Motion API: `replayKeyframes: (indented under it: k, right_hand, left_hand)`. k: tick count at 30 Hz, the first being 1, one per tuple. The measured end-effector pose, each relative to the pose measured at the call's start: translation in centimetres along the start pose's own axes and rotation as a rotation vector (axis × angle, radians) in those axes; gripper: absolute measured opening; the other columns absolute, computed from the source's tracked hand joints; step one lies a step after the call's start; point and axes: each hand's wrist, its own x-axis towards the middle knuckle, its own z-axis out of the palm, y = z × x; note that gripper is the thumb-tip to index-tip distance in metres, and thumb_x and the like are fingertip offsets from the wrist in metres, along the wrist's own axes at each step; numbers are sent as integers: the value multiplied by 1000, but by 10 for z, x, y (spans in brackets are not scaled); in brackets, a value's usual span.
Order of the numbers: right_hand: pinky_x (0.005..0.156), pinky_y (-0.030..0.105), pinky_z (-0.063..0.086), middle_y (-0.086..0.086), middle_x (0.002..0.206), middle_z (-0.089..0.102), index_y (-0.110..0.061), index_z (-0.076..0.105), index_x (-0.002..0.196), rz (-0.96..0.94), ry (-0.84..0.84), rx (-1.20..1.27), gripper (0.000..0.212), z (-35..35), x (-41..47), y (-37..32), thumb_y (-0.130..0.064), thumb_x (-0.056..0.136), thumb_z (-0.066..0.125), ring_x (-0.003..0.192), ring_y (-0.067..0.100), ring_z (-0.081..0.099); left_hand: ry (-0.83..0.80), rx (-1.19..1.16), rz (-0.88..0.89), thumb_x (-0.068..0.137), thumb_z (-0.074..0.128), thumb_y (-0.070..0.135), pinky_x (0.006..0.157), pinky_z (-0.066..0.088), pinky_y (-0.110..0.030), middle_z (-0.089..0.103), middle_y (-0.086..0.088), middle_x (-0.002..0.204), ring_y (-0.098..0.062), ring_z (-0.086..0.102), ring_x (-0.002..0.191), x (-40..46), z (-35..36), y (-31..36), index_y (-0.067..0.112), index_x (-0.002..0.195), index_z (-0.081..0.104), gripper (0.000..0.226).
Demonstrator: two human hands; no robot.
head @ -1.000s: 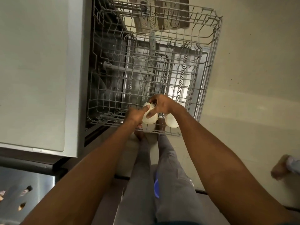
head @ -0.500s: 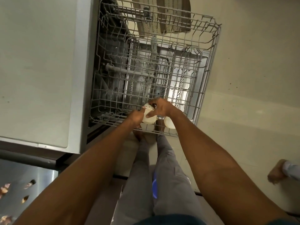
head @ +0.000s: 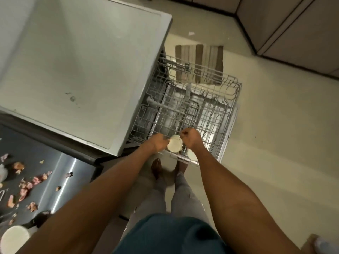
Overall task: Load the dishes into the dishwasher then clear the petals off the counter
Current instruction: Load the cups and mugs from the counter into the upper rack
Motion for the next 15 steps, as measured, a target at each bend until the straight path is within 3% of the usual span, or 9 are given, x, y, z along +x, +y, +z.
replayKeyframes:
  k: [4,8,15]
  right_hand:
    - [82,34,56,13,104,76,-11,77,112,-54,12,-61,21,-1,-28,-17,-20,100,62,96,30,70]
    - [85,42,59,7,100,76,-19,76,111,-165,10,-149,21,4,-59,-31,-29,99,62,92,28,70]
    - [80,32,54,7,100,75,-19,75,114,-380,32,-378,24,13,-102,-70,-32,99,60,90,25,69]
  left_hand:
    - [48,10,24,103,51,33,79,42,-29,64,-12,112,-30,63,109,-29,4,-19,2,120,67,38]
    - [155,-4,58,104,49,30,77,43,-29,69,-16,111,-26,64,99,-57,-2,-34,3,110,69,34]
    - [399,-13,113,104,44,23,86,47,-37,69,-16,106,-31,64,101,-108,-23,-63,-1,106,68,34]
